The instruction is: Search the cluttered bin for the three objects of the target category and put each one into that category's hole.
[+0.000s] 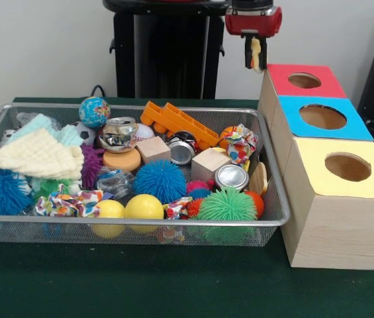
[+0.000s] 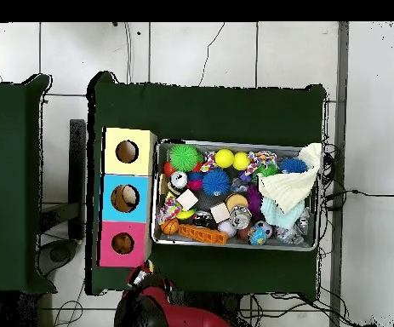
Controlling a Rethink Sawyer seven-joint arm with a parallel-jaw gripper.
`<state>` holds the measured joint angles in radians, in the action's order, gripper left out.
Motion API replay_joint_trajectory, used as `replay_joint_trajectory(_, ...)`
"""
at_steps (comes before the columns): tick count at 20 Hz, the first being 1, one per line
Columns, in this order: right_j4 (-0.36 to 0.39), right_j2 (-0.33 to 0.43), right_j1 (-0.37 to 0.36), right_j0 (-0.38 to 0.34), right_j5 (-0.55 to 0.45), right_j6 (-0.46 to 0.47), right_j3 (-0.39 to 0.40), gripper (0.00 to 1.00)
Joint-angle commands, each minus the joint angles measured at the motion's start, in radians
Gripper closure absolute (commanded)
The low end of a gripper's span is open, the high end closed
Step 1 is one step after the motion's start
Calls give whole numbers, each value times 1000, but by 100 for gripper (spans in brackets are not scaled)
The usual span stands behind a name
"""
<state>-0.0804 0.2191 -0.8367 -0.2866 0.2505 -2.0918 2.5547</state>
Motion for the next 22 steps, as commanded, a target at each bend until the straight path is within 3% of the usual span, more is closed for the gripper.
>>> replay_joint_trajectory(1,-84,23,19,49,102,-300,-74,100)
replay_joint_trajectory(9,-112,19,12,86,87,-327,-92,100)
replay_joint_trajectory(15,-100,22,-41,51,31,-303,-84,100)
replay_joint_trajectory(22,-104,-36,-143,33,-63,-234,-82,100)
